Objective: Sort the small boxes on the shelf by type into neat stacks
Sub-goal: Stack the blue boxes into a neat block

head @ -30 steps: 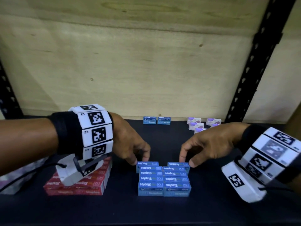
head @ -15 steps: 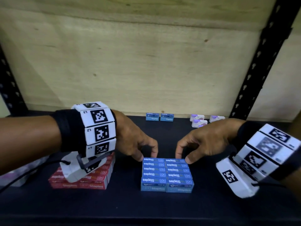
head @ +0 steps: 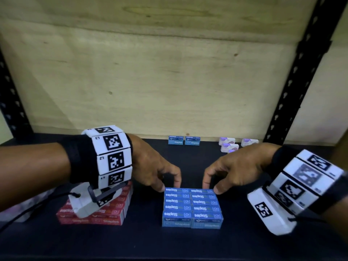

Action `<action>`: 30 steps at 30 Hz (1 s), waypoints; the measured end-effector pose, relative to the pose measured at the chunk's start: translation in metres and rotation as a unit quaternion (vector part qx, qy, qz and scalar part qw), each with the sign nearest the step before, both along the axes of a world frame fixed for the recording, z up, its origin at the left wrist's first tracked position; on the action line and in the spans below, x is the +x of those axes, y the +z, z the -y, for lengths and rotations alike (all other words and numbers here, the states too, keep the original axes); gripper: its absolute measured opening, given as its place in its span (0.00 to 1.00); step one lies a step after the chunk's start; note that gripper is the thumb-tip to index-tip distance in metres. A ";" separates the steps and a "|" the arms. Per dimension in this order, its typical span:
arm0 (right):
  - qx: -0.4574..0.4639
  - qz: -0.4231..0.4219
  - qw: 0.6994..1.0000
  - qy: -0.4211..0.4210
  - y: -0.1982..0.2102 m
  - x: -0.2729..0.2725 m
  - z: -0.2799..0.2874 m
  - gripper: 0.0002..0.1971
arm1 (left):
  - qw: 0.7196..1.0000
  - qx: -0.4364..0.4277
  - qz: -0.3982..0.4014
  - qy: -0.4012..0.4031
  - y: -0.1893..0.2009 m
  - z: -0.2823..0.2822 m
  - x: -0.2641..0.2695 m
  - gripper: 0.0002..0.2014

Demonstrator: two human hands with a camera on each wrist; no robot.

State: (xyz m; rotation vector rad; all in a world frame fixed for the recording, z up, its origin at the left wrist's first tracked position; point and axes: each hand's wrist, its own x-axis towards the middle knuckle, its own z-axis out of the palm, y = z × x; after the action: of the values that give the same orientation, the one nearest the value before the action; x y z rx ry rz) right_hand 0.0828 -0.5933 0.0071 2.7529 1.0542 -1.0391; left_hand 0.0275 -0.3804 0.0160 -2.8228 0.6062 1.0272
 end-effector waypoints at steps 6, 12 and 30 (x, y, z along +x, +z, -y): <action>0.031 0.021 0.996 -0.082 0.002 0.024 -0.002 0.13 | 0.996 -0.064 0.014 0.063 -0.002 -0.008 0.018 0.18; 0.052 0.101 0.986 -0.123 0.011 0.069 -0.020 0.12 | 0.980 -0.102 0.129 0.114 0.000 -0.020 0.065 0.10; -0.088 0.267 0.958 -0.060 -0.005 0.154 -0.082 0.15 | 0.972 -0.033 0.218 0.083 -0.012 -0.037 0.182 0.08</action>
State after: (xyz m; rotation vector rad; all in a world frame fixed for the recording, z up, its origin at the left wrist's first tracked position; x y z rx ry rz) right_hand 0.2372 -0.5113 0.0023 2.7274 0.6832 -0.3237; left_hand 0.2100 -0.3430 0.0036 -3.0527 0.3658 0.3762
